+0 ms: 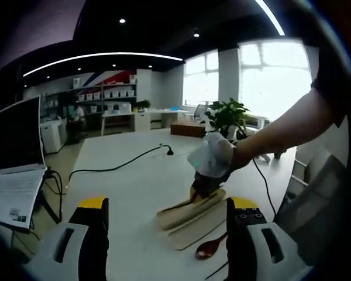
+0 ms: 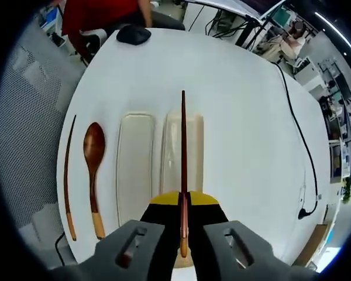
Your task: Arrange the utensils inside the cutlery case until each visible utensil rests in its matching compartment.
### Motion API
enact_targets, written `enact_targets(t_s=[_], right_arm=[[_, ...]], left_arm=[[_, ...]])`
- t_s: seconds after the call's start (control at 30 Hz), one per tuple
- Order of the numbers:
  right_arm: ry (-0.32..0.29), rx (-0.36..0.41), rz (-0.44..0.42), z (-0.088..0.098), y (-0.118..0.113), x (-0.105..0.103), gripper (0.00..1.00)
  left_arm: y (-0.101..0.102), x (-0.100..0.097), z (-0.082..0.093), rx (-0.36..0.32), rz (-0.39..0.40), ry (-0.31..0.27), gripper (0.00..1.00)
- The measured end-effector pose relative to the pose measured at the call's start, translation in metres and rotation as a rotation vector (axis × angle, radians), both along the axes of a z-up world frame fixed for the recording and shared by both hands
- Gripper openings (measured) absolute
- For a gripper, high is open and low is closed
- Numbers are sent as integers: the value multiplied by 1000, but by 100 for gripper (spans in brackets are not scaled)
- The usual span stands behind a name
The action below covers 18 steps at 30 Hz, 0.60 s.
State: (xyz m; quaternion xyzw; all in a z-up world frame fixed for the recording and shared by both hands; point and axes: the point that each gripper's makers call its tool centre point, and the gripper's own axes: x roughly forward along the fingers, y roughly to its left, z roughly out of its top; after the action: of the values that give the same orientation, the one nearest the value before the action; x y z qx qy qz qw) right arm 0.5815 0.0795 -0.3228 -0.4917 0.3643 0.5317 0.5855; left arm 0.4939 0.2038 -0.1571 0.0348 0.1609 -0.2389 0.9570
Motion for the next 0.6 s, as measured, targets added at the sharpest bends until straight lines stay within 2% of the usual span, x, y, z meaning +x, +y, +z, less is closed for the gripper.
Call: enact_targets(t_s=[0.6], right_arm=[[47, -35, 6, -24, -3, 1, 0]], left_arm=[[1, 1, -4, 4, 1, 15, 85]])
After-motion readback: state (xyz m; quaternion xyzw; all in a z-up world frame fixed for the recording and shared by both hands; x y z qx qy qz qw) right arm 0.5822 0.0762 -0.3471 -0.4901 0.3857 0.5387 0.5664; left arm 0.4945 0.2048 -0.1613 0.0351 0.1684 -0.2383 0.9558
